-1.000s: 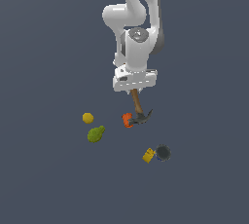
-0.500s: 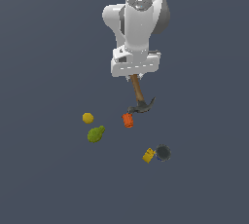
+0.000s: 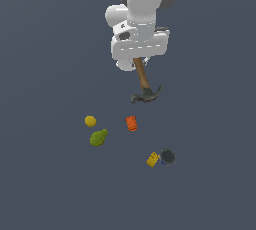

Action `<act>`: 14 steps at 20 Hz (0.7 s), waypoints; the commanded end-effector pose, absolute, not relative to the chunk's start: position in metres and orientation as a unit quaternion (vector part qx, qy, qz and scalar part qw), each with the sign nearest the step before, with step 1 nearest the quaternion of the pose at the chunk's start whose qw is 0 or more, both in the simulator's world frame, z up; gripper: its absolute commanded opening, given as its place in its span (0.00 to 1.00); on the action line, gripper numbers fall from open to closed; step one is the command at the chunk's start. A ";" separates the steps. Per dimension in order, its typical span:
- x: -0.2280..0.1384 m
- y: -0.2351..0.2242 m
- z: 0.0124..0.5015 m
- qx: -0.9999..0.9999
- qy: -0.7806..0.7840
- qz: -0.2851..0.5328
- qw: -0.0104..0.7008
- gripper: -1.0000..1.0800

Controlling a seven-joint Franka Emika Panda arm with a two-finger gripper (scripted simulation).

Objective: Pick up a designated object from a clutter of objects.

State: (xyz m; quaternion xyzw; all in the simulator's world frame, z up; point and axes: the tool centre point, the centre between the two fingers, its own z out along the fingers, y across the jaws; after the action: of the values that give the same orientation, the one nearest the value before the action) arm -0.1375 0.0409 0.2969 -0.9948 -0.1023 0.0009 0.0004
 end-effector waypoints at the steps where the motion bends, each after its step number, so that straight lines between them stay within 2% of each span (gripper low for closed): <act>1: -0.139 0.040 0.318 -0.995 -0.102 0.000 0.000 0.00; 14: -0.139 0.038 0.374 -0.995 -0.102 0.000 0.000 0.00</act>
State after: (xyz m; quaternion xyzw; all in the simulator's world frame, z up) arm -0.1399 0.0383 0.3694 -0.9948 -0.1023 0.0013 0.0001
